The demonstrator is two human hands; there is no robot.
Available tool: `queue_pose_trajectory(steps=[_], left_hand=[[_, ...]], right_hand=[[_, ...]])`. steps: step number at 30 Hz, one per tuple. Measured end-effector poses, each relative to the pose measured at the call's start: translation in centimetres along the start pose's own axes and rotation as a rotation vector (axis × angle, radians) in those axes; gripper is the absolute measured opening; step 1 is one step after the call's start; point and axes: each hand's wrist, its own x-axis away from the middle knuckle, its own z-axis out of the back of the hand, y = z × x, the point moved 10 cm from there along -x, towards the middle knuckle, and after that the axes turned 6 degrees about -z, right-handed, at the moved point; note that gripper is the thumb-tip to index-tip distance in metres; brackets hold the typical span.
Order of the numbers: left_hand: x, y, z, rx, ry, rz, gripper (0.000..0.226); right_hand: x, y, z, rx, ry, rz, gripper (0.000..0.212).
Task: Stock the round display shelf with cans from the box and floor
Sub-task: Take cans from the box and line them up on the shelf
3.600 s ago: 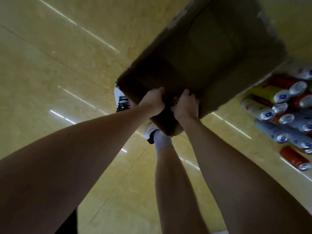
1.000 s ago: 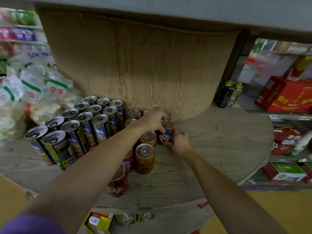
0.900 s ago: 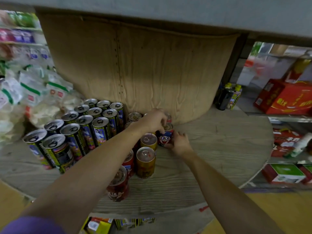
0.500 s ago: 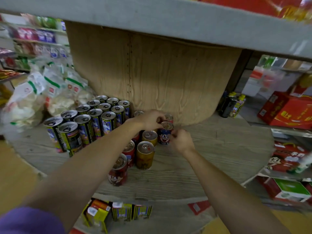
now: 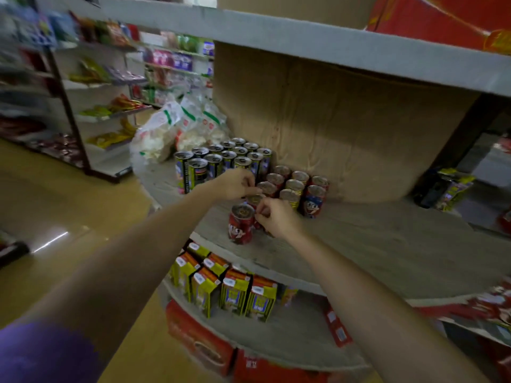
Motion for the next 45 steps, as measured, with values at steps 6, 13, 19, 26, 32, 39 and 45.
queue_pose_trajectory(steps=[6,13,19,26,32,39,45], left_hand=[[3.7,-3.8,-3.9,0.113,-0.159,0.164,0.052],[3.7,-3.0,-3.4,-0.053,-0.155,0.153,0.065],[2.9,1.9,0.6,-0.004,-0.152,0.072,0.057],[-1.0,9.2,3.1,0.134,0.005,-0.075,0.062],[-5.3,13.6,0.2,0.067,0.056,-0.175,0.067],[-8.8,14.1,-6.7,0.041,-0.139,-0.19,0.042],[-11.8,11.4,-10.6,-0.228,-0.213,-0.226,0.076]], right_hand=[[0.6,1.0,-2.7,0.05,-0.003,-0.139,0.013],[0.9,1.9,-3.8,-0.113,-0.105,-0.176,0.012],[1.5,1.9,0.5,-0.334,-0.043,-0.144,0.046],[2.4,4.7,7.4,-0.55,0.249,-0.117,0.049],[3.5,11.3,10.7,-0.486,0.356,-0.291,0.045],[3.8,16.5,8.2,-0.384,0.308,-0.458,0.059],[2.4,19.0,3.4,-0.309,0.215,-0.596,0.056]])
